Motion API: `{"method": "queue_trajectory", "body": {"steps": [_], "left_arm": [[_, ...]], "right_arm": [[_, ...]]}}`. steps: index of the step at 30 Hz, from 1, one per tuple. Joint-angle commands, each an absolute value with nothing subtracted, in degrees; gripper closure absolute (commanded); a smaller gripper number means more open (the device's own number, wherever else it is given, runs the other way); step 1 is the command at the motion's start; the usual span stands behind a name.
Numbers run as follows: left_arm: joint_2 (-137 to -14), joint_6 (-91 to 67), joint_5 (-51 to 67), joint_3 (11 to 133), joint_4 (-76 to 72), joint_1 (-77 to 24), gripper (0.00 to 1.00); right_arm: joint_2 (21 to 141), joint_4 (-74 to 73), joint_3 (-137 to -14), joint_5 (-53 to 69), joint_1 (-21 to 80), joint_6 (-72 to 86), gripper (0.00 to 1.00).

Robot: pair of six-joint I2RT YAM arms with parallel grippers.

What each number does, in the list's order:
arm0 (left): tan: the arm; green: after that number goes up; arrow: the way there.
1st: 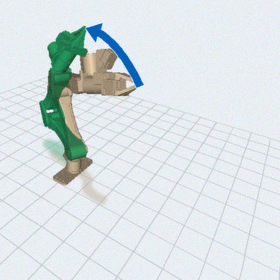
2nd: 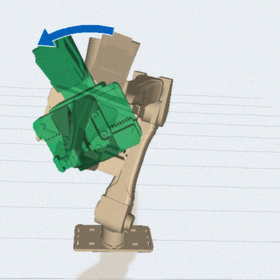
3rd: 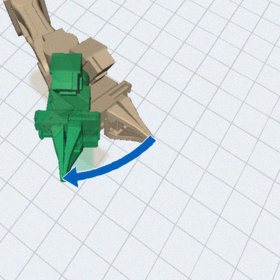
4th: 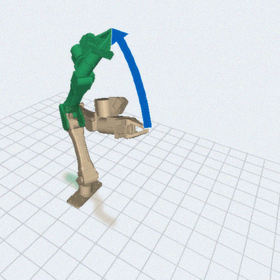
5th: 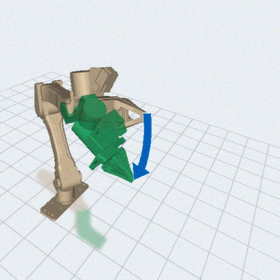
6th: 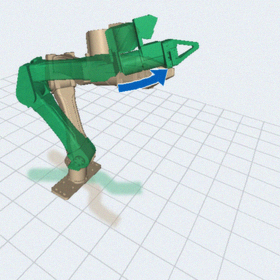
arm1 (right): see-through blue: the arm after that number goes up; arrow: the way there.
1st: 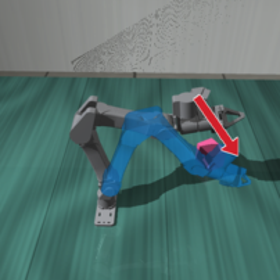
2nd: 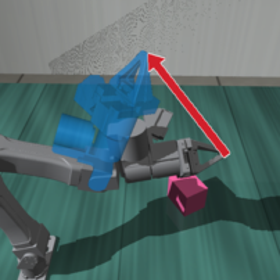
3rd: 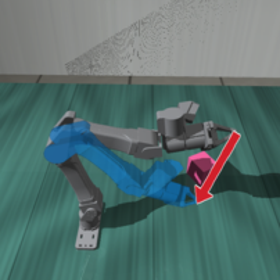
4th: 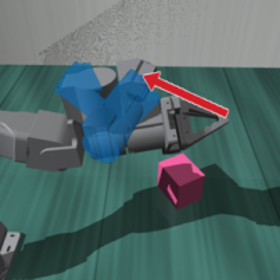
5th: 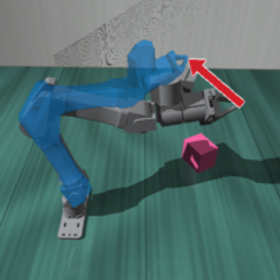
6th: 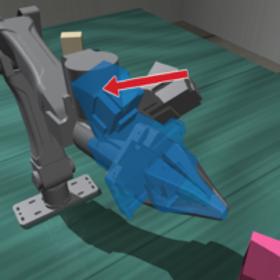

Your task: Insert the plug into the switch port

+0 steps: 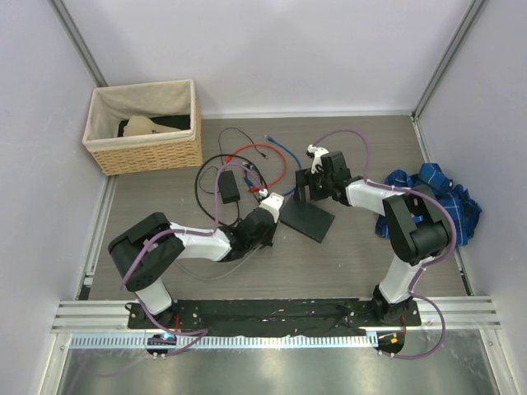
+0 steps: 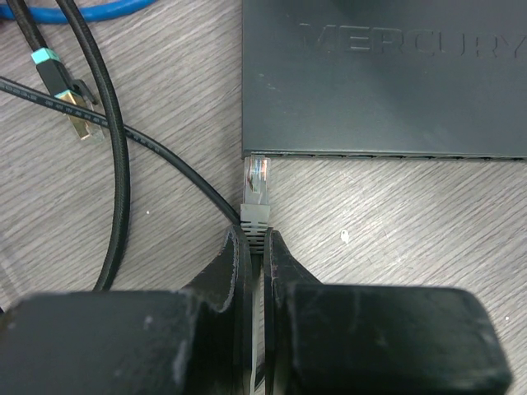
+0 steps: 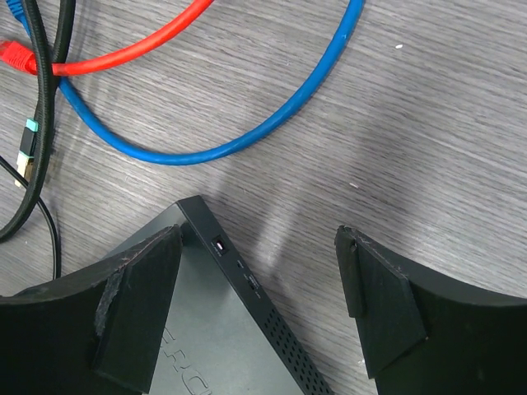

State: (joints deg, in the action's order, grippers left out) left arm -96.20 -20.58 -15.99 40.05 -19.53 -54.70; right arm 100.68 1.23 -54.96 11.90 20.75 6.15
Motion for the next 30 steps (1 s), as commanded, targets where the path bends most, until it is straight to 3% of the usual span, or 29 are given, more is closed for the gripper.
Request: {"method": "queue_trajectory", "body": {"steps": [1,21,30], "left_arm": [[-95.6,-20.2,-16.3,42.6,-22.1,-54.8,1.00],[-98.6,-19.2,-18.8,45.3,-21.7,-55.9,1.00],[-99.8,-17.1,-19.1,46.8,-23.6,-55.9,1.00]], "right_arm": [[101.3,2.4,-55.5,12.3,20.6,6.1,0.16],[102.0,2.1,-54.3,14.4,20.6,6.6,0.16],[102.0,-1.5,-53.3,23.4,20.8,8.2,0.21]]}}
